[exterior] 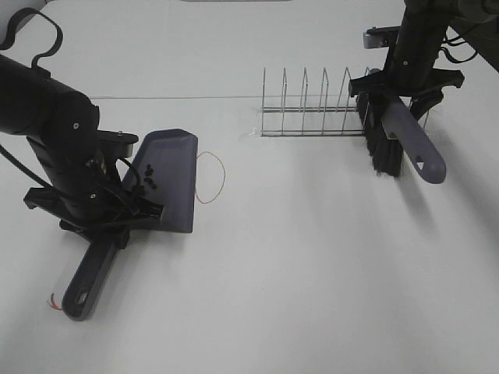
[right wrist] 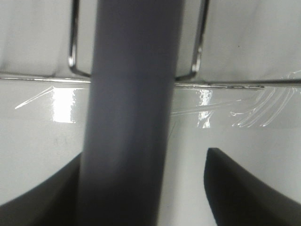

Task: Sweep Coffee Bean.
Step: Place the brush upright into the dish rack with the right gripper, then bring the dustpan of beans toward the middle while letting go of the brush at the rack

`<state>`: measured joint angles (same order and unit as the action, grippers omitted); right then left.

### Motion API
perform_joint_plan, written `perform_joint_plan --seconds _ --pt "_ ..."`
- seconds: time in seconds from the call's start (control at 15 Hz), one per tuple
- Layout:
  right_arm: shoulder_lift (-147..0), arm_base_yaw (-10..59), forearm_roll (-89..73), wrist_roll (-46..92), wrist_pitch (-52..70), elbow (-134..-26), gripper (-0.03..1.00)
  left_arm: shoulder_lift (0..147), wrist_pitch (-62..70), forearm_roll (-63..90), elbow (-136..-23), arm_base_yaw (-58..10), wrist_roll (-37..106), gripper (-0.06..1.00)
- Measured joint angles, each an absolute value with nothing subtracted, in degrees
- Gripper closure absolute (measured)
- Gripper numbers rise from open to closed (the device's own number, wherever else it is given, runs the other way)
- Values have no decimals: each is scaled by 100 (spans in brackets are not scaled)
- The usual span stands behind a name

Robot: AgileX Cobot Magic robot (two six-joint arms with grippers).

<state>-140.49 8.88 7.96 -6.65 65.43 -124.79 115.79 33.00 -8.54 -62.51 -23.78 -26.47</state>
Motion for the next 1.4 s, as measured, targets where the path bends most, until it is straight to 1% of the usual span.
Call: perform_joint_plan --seconds 0.07,0.13,0.33,0.6,0.93,1.13,1.4 --pt "-14032 888 739 -682 6543 -12479 28 11579 3300 -854 -6251 -2378 -2647 58" --pt "-13986 888 733 -693 6532 -12479 27 11579 3300 -854 -6251 -2378 -2647 58" --pt "-13694 888 728 -699 6572 -12479 26 11579 3300 -854 -6251 -2378 -2647 58" --pt "-13298 888 647 -699 6916 -12479 26 11579 3300 -854 -6251 -2378 -2647 58" --pt "-12702 888 -178 -430 6950 -12473 26 11579 3300 -854 -6251 -2378 -2647 58" --pt "-11803 888 -367 -390 6956 -11711 26 11574 3300 -848 -6251 -2378 -2647 58" --pt "-10382 894 -458 -246 6961 -9780 26 11448 3295 -699 -6228 -2378 -2641 58"
